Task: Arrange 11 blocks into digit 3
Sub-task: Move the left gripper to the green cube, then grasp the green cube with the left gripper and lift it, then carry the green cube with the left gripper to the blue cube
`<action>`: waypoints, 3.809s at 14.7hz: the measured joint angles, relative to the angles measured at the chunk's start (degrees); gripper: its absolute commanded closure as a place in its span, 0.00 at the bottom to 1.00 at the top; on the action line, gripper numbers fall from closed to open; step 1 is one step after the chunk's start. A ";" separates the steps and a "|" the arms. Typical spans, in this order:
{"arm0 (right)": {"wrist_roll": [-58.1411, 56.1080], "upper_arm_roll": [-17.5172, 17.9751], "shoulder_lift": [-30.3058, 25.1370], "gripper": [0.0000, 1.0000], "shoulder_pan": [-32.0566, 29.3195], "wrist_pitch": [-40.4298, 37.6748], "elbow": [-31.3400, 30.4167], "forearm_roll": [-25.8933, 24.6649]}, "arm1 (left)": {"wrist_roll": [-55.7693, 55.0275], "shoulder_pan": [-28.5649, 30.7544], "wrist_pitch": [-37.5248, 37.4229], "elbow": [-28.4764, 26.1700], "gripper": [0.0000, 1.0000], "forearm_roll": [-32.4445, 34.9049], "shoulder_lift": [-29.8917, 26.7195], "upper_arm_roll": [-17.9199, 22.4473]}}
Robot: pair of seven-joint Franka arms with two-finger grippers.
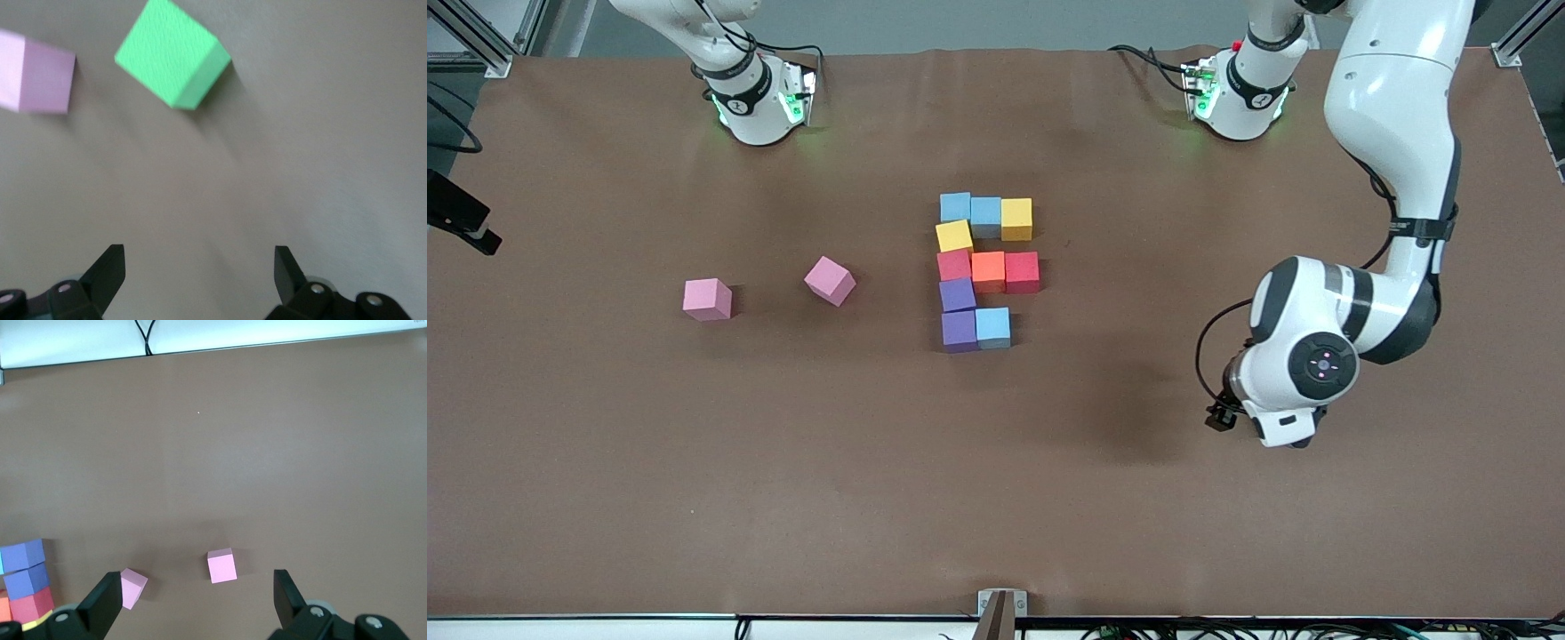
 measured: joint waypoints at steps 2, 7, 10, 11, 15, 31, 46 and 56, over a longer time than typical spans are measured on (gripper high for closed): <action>-0.59 0.00 0.00 0.00 0.00 0.00 0.00 0.00 | 6.91 2.18 0.01 -1.04 0.01 0.01 0.00 -0.01; -0.77 -0.01 0.00 0.00 0.00 0.00 0.00 -0.02 | 18.17 4.28 0.43 -2.43 0.01 1.92 0.00 -0.05; -0.80 -0.06 0.00 0.00 0.00 0.00 0.00 -0.03 | 27.75 6.27 1.59 -2.96 0.01 3.10 0.00 -0.03; -0.80 -0.06 0.00 0.00 0.00 0.00 0.00 -0.03 | 30.41 6.95 2.10 -3.06 0.01 3.18 0.01 -0.04; -0.80 -0.07 0.00 0.00 0.00 0.00 0.00 -0.03 | 35.07 9.12 8.57 -3.63 0.01 3.22 0.85 -0.04; -0.81 -0.15 0.03 0.00 -0.01 0.00 -0.06 -0.04 | 40.05 10.69 17.92 -3.85 0.68 3.26 6.90 -0.25; -0.81 -0.08 0.69 0.00 0.00 0.00 -0.18 0.01 | -28.35 -6.88 17.92 -3.92 0.89 3.19 6.89 -9.67; -0.81 -0.11 0.76 0.00 0.00 0.00 -0.18 0.01 | -64.75 -18.00 24.16 -6.76 0.89 4.85 6.90 -9.96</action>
